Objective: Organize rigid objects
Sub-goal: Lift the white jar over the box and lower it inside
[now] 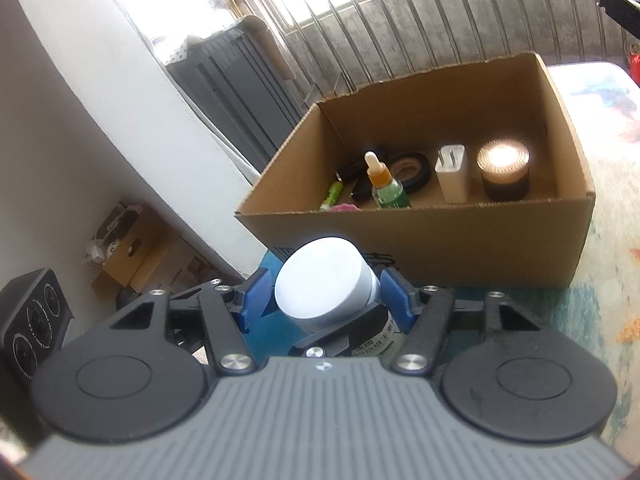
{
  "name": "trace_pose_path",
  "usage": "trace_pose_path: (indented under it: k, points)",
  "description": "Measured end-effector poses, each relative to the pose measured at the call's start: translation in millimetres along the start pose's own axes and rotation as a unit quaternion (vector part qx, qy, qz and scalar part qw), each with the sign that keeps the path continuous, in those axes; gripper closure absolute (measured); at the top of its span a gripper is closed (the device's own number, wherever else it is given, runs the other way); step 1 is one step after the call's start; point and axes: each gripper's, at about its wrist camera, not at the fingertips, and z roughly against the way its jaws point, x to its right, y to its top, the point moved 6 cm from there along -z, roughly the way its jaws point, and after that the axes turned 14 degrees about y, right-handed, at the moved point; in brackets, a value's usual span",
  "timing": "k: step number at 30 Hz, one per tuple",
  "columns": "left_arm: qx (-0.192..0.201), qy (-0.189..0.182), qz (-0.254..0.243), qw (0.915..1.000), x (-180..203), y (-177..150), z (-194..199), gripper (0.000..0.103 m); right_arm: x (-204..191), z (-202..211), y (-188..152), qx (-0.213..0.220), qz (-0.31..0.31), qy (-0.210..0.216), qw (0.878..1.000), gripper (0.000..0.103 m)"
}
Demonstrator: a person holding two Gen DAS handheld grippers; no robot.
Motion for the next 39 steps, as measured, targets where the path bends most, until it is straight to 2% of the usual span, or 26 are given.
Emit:
trace_pose_path:
  k: [8,15,21,27,31,39]
  points:
    - [0.077,0.018,-0.016,0.9968,5.2,50.2,39.9,0.048,-46.4,34.8,46.0,0.044,0.078,0.005,0.996,0.041]
    - [0.091,0.011,-0.007,0.9957,16.4,91.1,29.4,0.048,-44.9,50.2,93.6,0.047,0.109,-0.003,0.993,0.041]
    - [0.049,-0.014,0.016,0.9986,23.3,110.3,-12.0,0.048,-10.4,44.4,130.8,0.021,0.089,-0.009,0.996,0.04]
    - [-0.015,-0.036,0.036,0.9986,30.3,107.8,-63.2,0.048,37.0,28.5,149.7,-0.02,0.061,-0.022,0.998,0.04]
    - [-0.055,-0.045,0.041,0.9967,33.1,98.1,-92.4,0.048,64.6,14.5,151.2,-0.044,0.038,-0.022,0.998,0.04]
    - [-0.105,-0.03,0.027,0.9936,28.3,82.8,-120.3,0.048,98.4,-16.5,131.6,-0.081,-0.009,0.0,0.997,0.04]
